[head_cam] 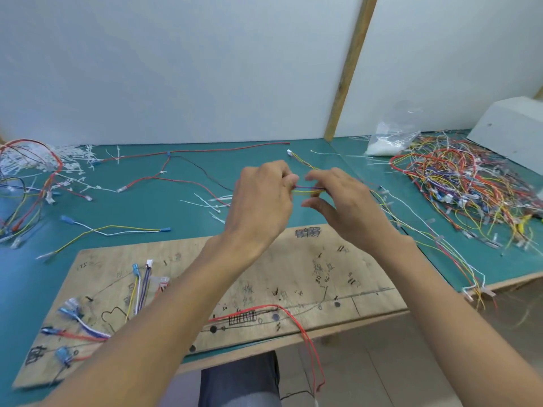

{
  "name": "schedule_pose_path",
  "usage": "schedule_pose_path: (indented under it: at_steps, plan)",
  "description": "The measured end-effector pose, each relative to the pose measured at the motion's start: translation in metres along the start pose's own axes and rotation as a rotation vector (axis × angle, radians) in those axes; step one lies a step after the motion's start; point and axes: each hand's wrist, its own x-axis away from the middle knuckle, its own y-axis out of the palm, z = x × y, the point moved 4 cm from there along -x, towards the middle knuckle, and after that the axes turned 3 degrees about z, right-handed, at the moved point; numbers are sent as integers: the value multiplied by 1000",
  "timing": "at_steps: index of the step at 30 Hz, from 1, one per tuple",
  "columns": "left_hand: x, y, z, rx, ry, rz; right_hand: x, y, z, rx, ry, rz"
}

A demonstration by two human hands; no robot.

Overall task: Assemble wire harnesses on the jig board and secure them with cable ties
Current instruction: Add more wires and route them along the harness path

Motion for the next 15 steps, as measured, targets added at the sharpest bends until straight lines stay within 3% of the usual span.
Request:
schedule_pose_path:
  at_steps: [5, 10, 15]
  plan:
    - [3, -22, -6, 298, -88, 145, 35, 20, 63, 81, 255, -100]
    - [8, -41, -13, 537, -148, 123, 48, 17, 110, 166, 544, -8]
    - [14, -61, -22, 777, -262, 175, 51, 18, 134, 383, 545, -123]
